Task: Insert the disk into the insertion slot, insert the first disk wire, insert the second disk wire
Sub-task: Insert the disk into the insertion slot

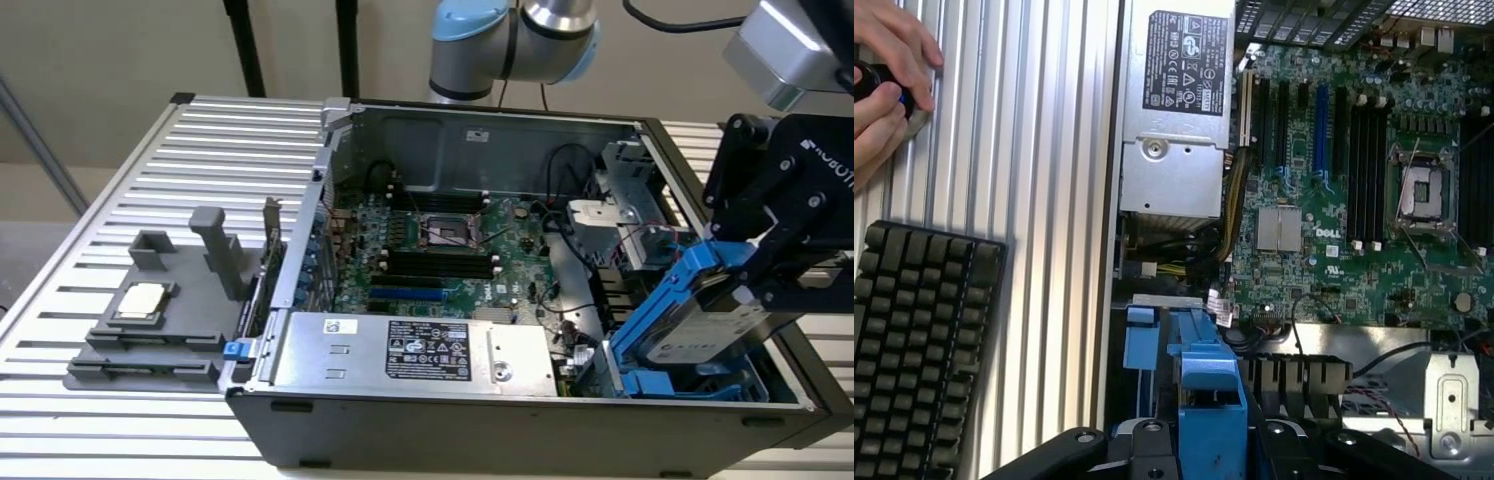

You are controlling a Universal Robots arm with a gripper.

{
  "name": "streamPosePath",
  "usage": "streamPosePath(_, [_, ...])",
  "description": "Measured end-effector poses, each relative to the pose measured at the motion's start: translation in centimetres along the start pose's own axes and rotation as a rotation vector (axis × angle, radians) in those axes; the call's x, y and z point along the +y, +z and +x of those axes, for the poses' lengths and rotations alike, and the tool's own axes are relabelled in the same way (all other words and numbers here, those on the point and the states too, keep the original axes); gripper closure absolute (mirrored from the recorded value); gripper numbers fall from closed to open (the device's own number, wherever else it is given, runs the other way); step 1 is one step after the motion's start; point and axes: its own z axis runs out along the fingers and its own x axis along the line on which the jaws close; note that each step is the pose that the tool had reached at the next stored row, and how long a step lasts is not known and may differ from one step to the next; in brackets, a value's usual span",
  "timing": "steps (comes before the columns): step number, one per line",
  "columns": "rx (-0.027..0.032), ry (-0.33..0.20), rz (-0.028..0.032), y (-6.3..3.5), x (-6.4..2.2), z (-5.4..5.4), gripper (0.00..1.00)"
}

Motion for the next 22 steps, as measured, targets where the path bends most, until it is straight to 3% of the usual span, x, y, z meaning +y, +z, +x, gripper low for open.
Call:
streamPosePath(10, [0.0000,-0.002,-0.0002,0.27,-0.01,-0.08,0.66])
streamPosePath(13, [0.0000,-0.003,-0.0003,0.29,-0.01,-0.07,0.53])
streamPosePath(16, [-0.0002,-0.003,-0.0003,0.30,-0.06,-0.07,0.53])
streamPosePath(22, [-0.0014,-0.003,-0.0002,0.26,-0.91,-0.04,0.53])
